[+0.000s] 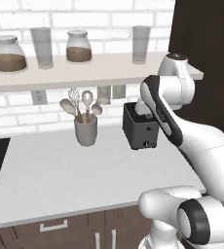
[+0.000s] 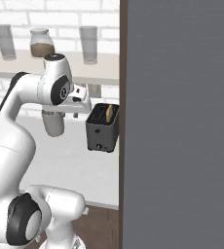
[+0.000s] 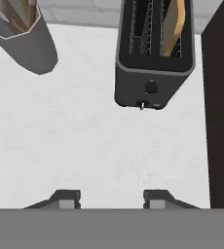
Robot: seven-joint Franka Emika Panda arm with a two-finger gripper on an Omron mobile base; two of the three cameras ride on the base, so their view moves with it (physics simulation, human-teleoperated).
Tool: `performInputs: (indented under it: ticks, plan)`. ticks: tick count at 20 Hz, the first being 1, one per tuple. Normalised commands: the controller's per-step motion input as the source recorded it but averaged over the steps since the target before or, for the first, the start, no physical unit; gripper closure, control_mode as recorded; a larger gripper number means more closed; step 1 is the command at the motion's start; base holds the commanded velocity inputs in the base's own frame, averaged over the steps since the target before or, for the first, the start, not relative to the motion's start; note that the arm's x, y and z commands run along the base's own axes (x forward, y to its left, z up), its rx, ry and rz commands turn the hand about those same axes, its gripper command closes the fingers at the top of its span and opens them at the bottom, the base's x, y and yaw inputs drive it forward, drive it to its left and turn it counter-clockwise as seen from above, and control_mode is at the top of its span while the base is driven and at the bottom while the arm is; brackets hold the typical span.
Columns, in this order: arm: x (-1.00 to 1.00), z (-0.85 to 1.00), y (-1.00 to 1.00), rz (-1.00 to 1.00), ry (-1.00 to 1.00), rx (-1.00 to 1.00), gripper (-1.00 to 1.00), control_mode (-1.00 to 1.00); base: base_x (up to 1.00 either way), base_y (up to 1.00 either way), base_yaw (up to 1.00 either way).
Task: Start the toaster. Once the lever pops up, take the bread to the plate on the dining counter.
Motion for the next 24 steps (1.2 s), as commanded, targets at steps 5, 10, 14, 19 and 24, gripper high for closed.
performInputs:
  ticks: [5,10,14,19,24]
  plan:
    - [-0.09,0.0,0.0,0.0,-0.01,0.0,-1.0,-1.0,0.0,0.0,0.0]
    - [-0.15,-0.2,-0.17,0.0,-0.21,-0.03,-1.0,-1.0,0.0,0.0,0.0]
    - [0.0,-0.34,-0.09,0.0,-0.2,-0.01,-1.0,-1.0,0.0,0.0,0.0]
    - [0.19,-0.32,0.0,0.0,-0.04,0.0,-1.0,-1.0,0.0,0.0,0.0]
    - [0.35,-0.19,0.0,0.0,0.04,0.02,-1.0,-1.0,0.0,0.0,0.0]
